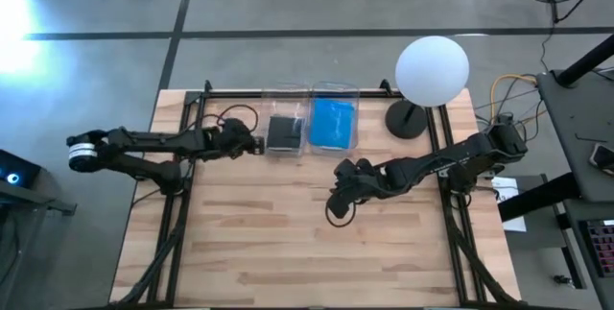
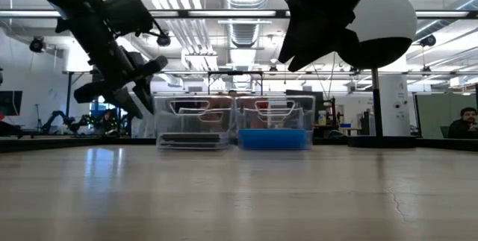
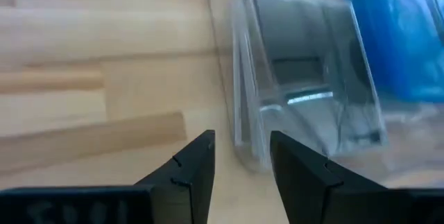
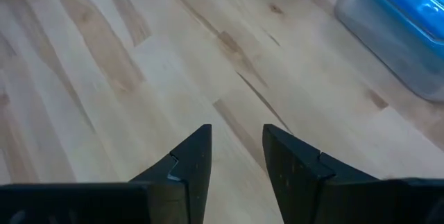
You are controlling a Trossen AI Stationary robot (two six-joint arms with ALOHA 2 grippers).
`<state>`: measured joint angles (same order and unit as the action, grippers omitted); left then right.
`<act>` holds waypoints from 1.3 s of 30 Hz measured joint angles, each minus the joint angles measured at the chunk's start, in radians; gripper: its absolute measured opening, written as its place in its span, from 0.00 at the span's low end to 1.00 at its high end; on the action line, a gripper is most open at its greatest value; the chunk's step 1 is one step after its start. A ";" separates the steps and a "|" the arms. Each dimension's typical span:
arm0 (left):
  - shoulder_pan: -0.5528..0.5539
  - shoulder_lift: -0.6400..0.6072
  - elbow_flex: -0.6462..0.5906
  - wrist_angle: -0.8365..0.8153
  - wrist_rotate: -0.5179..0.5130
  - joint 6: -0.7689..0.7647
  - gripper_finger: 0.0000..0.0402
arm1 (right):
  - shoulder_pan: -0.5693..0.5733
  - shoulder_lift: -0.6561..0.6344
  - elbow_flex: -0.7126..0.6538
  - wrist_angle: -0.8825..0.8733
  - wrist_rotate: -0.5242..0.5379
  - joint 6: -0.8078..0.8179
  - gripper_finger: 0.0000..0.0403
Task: Pick & place jewel cases by type
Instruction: Return to Home Position
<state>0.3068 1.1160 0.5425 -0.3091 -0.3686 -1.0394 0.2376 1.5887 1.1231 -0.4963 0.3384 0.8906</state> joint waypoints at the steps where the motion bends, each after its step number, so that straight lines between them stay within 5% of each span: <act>1: -0.009 0.000 0.000 -0.004 0.005 -0.001 0.30 | 0.000 0.000 0.000 -0.001 -0.003 0.000 0.31; 13: -0.247 -0.145 0.147 -0.235 -0.067 0.054 0.30 | 0.013 -0.019 -0.004 -0.136 -0.059 -0.007 0.31; 21: -0.459 -0.247 0.231 -0.100 0.087 0.264 0.30 | -0.069 -0.079 0.057 -0.030 -0.253 -0.183 0.30; 24: -0.461 -0.277 0.259 -0.108 0.108 0.163 0.30 | -0.118 -0.112 0.124 -0.076 -0.251 -0.195 0.30; 26: -0.464 -0.290 0.269 -0.058 0.119 0.145 0.30 | -0.140 -0.137 0.165 -0.103 -0.264 -0.168 0.30; 32: -0.487 -0.289 0.210 0.328 0.230 0.435 0.30 | -0.141 -0.212 0.221 -0.092 -0.284 -0.290 0.30; 39: -0.481 -0.315 -0.049 0.670 0.293 0.400 0.30 | -0.100 -0.395 -0.116 0.111 -0.290 -0.161 0.30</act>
<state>-0.1745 0.8008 0.4933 0.3610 -0.0757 -0.6391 0.1380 1.1941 1.0072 -0.3854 0.0483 0.7297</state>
